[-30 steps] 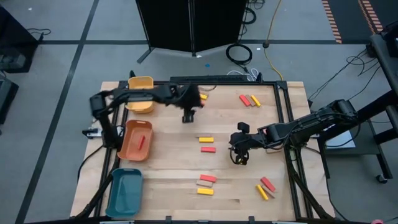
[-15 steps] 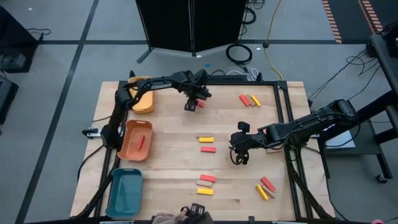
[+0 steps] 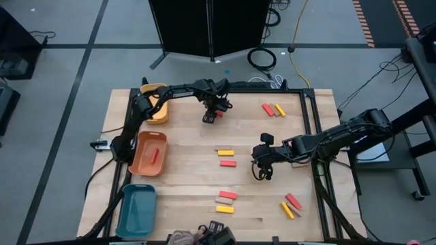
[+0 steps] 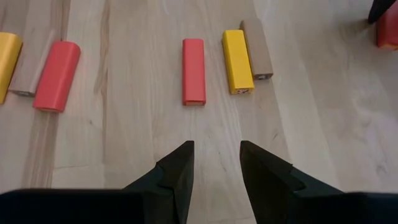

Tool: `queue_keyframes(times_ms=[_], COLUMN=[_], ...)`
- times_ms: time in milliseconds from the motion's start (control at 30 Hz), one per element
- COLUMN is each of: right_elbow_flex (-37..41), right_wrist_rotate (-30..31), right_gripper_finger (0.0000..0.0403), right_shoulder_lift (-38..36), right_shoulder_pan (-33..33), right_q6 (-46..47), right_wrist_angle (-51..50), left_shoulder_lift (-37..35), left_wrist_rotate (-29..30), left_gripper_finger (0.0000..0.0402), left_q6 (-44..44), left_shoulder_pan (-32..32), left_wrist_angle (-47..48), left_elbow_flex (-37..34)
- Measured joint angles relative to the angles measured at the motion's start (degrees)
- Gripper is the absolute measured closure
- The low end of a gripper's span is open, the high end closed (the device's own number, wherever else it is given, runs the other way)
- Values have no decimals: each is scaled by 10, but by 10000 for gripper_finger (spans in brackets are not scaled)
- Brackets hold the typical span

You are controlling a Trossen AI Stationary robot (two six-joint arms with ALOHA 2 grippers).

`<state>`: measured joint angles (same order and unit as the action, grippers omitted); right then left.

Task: Sort blocks
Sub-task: Put the top left red block in the orange bin

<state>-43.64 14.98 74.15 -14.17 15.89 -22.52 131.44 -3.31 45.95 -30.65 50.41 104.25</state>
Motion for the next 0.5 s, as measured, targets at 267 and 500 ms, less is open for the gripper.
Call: queue_keyframes(times_ms=[267,500], right_elbow_flex=[0,0], right_wrist_rotate=[0,0], right_gripper_finger=[280,280], right_shoulder_lift=[0,0], right_shoulder_pan=[0,0], right_q6=[-7,-6], right_wrist_angle=[1,1], left_shoulder_lift=[0,0], left_wrist_rotate=[0,4], left_gripper_finger=[218,284], left_q6=[-4,-31], left_shoulder_pan=[-2,0], left_wrist_angle=[14,7], left_elbow_flex=[0,0])
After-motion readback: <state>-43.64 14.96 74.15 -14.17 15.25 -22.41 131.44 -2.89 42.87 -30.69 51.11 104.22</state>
